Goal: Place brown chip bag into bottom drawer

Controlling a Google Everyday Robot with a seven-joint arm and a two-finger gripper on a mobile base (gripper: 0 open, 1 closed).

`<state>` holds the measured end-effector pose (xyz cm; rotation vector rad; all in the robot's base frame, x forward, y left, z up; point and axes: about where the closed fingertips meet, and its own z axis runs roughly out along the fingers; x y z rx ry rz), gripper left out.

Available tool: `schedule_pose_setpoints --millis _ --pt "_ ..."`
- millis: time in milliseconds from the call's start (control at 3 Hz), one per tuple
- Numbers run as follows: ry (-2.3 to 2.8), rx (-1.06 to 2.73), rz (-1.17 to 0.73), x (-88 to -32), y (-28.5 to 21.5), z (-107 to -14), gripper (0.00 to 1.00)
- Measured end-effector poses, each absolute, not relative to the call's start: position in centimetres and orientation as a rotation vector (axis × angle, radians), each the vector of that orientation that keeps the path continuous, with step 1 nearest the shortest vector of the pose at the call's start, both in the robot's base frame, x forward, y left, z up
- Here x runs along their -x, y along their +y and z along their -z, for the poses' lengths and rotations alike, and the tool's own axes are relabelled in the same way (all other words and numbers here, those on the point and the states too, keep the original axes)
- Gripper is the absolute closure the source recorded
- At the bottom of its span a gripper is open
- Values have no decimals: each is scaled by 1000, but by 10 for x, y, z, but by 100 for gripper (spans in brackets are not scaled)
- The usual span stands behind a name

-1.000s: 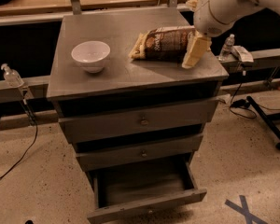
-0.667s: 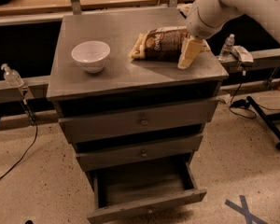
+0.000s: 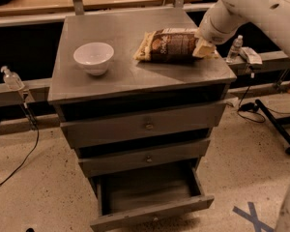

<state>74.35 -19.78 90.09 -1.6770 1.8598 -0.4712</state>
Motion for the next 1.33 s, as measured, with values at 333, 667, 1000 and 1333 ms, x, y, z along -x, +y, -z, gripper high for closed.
schedule_pose_setpoints --millis 333,667,1000,1333 --pt "1910 1659 512 -747 -226 -897 77" --pt "1940 1663 540 -746 -240 -890 98" --pt "1937 1666 538 -742 -241 -892 100" --pt "1799 1683 436 -682 -222 -950 100"
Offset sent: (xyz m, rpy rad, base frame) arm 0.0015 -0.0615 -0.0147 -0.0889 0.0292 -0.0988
